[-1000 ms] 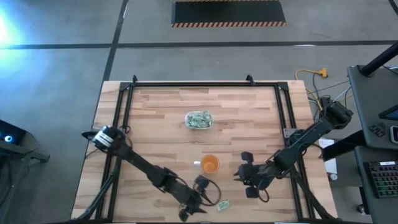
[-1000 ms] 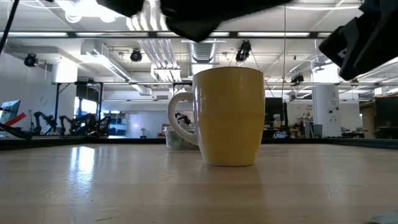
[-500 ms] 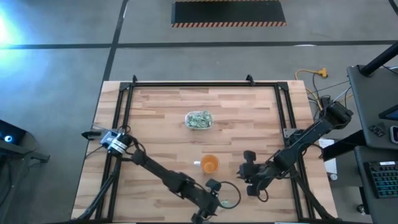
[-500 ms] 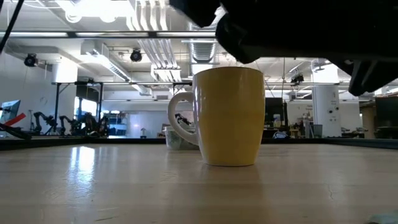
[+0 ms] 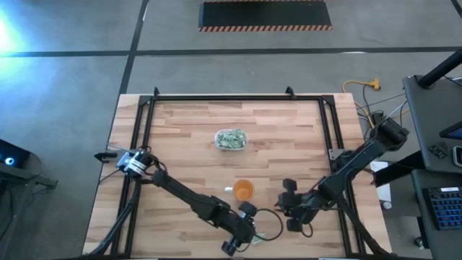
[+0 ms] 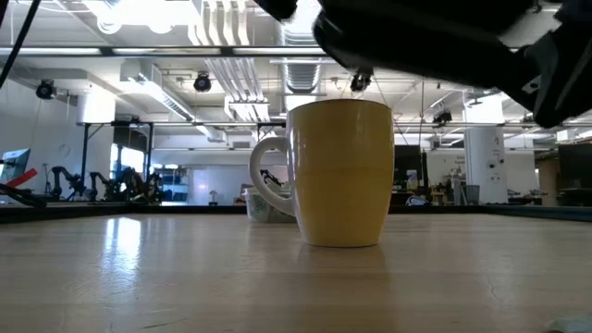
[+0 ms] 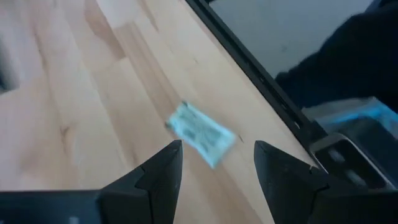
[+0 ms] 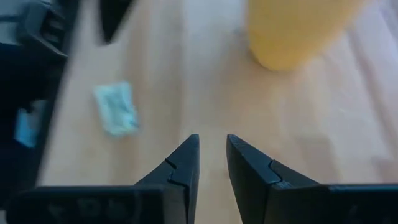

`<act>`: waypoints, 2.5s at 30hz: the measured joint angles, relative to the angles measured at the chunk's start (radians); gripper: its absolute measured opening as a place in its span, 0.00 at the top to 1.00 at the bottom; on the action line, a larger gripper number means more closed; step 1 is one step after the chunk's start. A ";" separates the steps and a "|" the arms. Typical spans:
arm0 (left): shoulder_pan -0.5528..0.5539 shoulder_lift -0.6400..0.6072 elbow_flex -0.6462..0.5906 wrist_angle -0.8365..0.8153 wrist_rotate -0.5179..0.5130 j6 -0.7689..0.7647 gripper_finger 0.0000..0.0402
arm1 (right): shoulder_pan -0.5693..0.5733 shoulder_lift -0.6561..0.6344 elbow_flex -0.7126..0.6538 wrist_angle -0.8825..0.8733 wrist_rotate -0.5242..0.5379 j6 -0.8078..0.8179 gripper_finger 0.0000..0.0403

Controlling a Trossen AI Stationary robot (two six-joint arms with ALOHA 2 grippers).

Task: Pick and place Stevia / Truvia into bins
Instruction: Put the stevia packet into the transparent bin

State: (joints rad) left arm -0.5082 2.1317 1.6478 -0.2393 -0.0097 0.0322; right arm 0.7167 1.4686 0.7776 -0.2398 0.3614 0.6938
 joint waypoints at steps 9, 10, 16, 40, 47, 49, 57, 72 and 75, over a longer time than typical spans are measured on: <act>-0.073 -0.173 -0.061 -0.314 -0.108 -0.091 0.55 | 0.066 0.156 0.000 0.408 -0.008 -0.237 0.79; -0.087 -0.198 -0.077 -0.330 -0.155 -0.104 0.55 | 0.066 0.180 0.002 0.451 -0.008 -0.260 0.78; -0.173 -0.368 -0.255 -0.316 -0.441 -0.213 0.55 | 0.060 0.288 0.036 0.513 -0.020 -0.311 0.79; -0.256 -0.694 -0.704 -0.012 -0.707 -0.366 0.55 | 0.029 0.499 0.235 0.300 -0.118 -0.304 0.78; -0.256 -0.695 -0.705 -0.015 -0.706 -0.362 0.55 | 0.029 0.489 0.234 0.285 -0.116 -0.351 0.95; -0.256 -0.695 -0.705 -0.016 -0.707 -0.362 0.55 | 0.028 0.469 0.233 0.248 -0.115 -0.350 0.97; -0.256 -0.695 -0.706 -0.088 -0.707 -0.361 0.55 | 0.029 0.287 0.232 -0.113 0.060 -0.181 0.98; -0.254 -0.695 -0.706 -0.110 -0.750 -0.252 0.55 | -0.194 -0.052 0.232 -0.272 0.577 -0.462 0.98; -0.253 -0.695 -0.706 -0.108 -0.769 -0.216 0.55 | -0.298 -0.075 0.232 -0.209 0.533 -0.577 0.98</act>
State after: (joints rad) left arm -0.7608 1.4364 0.9417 -0.3469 -0.7792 -0.1836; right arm 0.4188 1.3932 1.0096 -0.4488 0.8948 0.1167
